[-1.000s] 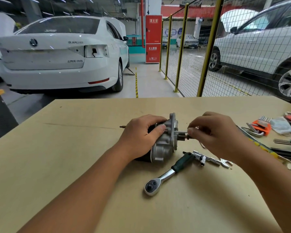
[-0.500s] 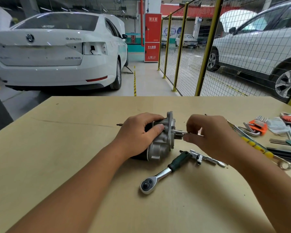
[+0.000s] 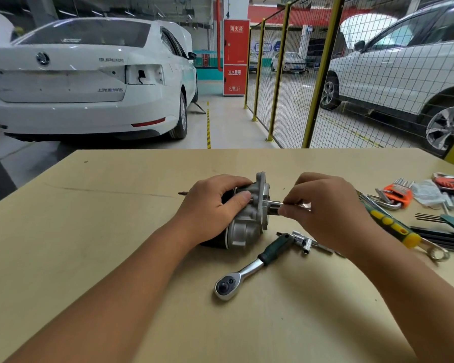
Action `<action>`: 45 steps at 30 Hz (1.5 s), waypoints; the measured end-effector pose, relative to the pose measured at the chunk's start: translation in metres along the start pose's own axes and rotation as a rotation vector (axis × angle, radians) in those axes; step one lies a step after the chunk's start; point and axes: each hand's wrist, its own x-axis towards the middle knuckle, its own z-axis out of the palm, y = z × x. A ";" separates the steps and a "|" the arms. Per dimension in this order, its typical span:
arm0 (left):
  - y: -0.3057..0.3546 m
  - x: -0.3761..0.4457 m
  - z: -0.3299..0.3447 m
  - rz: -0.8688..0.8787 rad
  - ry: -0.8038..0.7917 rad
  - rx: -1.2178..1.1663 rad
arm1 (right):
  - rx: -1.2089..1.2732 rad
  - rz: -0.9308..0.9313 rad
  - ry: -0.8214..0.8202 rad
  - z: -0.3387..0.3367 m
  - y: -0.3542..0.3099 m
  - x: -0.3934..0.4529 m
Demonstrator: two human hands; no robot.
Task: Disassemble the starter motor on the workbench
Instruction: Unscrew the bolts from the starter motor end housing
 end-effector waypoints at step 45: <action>-0.003 0.000 0.001 -0.003 0.021 -0.008 | 0.099 0.034 -0.074 0.000 0.004 0.000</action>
